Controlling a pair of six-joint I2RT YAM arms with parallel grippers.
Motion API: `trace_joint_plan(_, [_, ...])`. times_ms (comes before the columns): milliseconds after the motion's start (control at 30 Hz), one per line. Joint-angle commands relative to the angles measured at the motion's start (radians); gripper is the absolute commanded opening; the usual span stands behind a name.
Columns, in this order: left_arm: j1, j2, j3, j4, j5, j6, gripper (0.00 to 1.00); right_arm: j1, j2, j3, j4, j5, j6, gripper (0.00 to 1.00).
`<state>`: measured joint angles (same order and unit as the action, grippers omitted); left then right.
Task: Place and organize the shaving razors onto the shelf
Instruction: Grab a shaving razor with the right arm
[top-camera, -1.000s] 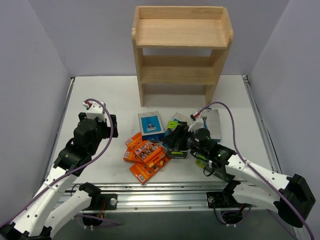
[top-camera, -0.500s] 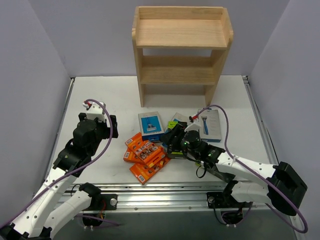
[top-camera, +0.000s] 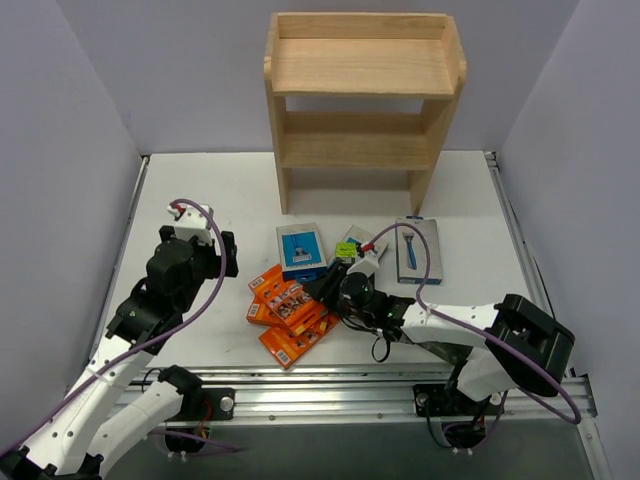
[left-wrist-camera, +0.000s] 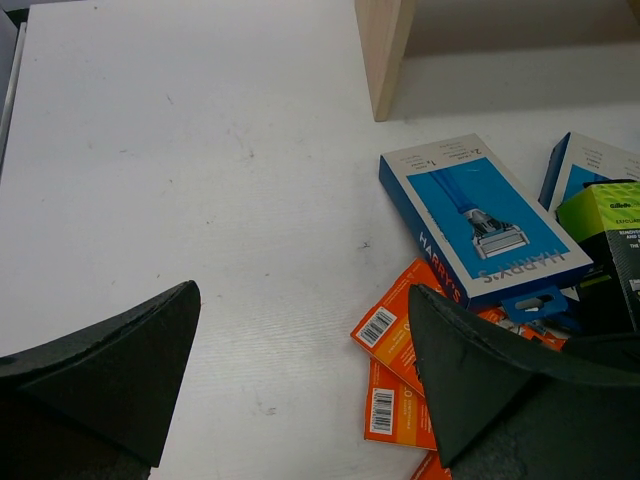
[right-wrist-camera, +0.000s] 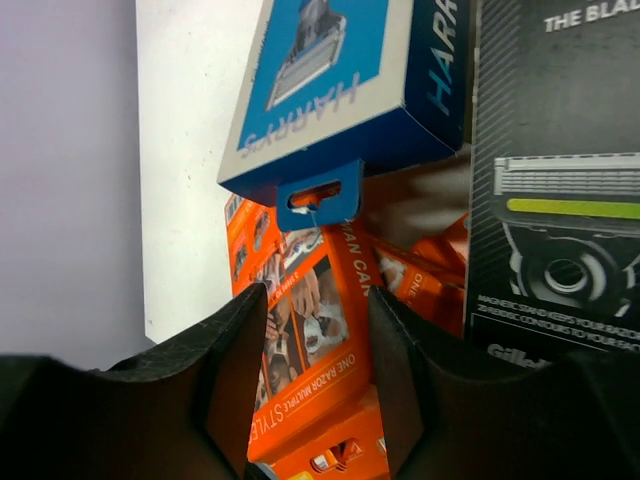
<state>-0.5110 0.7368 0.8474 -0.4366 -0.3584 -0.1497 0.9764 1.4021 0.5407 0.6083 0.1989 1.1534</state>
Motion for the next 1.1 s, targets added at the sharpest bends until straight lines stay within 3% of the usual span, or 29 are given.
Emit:
trace_joint_plan(0, [-0.006, -0.013, 0.009, 0.032, 0.012, -0.005, 0.94, 0.005, 0.014, 0.039, 0.05, 0.068, 0.04, 0.4])
trace_joint_plan(1067, [-0.024, -0.013, 0.005, 0.035, 0.032, -0.004, 0.94, -0.05, 0.143, 0.074, 0.1, 0.117, 0.098, 0.32])
